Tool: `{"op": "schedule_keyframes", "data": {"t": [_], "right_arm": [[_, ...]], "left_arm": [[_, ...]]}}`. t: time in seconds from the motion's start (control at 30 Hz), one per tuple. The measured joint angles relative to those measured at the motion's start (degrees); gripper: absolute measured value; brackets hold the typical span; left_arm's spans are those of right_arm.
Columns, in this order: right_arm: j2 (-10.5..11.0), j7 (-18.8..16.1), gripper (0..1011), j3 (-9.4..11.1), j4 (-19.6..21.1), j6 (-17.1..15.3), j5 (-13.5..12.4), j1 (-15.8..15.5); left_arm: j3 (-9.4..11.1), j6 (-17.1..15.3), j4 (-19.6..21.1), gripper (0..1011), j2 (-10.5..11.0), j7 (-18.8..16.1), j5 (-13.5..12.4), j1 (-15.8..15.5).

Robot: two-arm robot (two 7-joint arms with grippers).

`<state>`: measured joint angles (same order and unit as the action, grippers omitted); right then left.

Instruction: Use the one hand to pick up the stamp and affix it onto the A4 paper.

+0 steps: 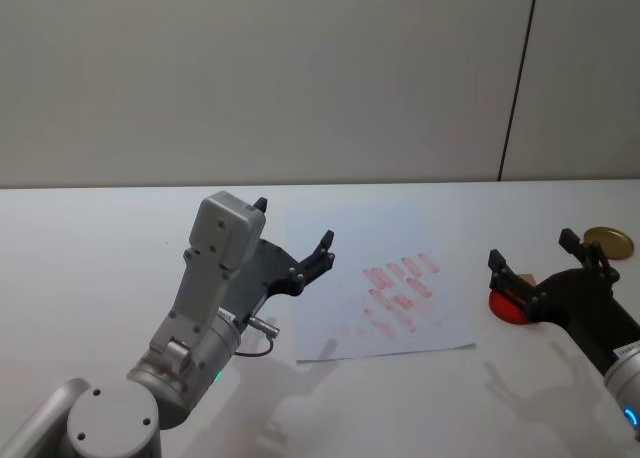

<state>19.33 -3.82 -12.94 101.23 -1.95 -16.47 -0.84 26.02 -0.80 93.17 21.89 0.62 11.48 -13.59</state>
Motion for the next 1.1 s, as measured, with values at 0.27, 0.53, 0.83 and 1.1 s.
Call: {"op": "schedule_keyframes", "data": {"t": [0.27,0.53,0.83,1.1], "right_arm": [[0.0,0.0,1001,0.0,0.0,0.0,0.0,0.0],[-0.1,1.0,1001,0.2,0.2,-1.6,0.0,0.1],[-0.6,4.3,1001,0.9,0.6,-6.8,-0.8,0.6],[-1.4,7.5,1001,1.7,0.4,-11.9,-2.6,2.1]], "left_arm": [[0.0,0.0,0.0,993,0.0,0.0,0.0,0.0],[0.0,0.0,0.0,993,0.0,0.0,0.0,0.0],[0.0,0.0,0.0,993,0.0,0.0,0.0,0.0],[0.0,0.0,0.0,993,0.0,0.0,0.0,0.0]]}}
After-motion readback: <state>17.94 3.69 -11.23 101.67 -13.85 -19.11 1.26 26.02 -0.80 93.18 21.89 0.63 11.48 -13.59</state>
